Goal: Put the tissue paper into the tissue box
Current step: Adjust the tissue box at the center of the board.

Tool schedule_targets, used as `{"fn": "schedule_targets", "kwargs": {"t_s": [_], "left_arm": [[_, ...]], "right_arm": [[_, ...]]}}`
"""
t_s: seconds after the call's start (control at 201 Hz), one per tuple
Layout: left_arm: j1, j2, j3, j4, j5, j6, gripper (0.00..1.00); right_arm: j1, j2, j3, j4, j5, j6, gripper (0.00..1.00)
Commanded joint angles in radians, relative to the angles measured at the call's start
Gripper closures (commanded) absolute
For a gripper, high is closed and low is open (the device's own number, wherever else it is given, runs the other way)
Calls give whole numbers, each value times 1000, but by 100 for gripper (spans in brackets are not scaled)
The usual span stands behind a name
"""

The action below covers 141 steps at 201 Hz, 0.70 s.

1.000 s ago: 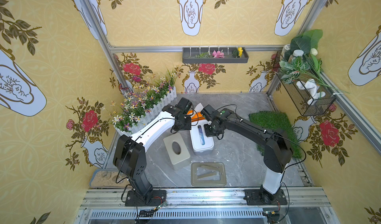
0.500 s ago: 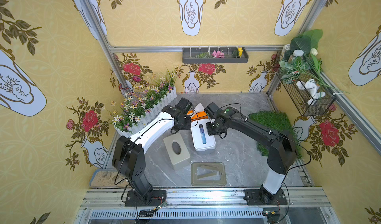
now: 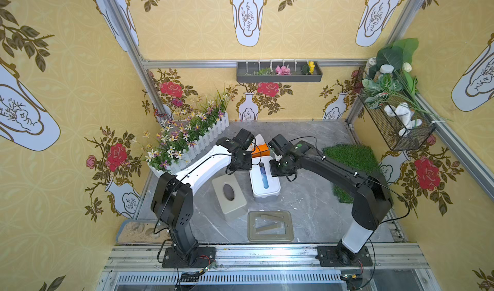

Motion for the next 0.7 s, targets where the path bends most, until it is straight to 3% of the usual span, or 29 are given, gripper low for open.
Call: {"fn": "schedule_targets", "kwargs": {"t_s": [0.0,0.383,0.697], "left_arm": [[1,10,5,-7,-10,8,46],[1,24,25,-27,-10,12,46],[1,45,49,-63,-16,24,46]], "right_arm": [[2,12,1,18,-5,2,50],[10,43,21,25,-38,-4,41],[32,92,51,-27,35,17,56]]}}
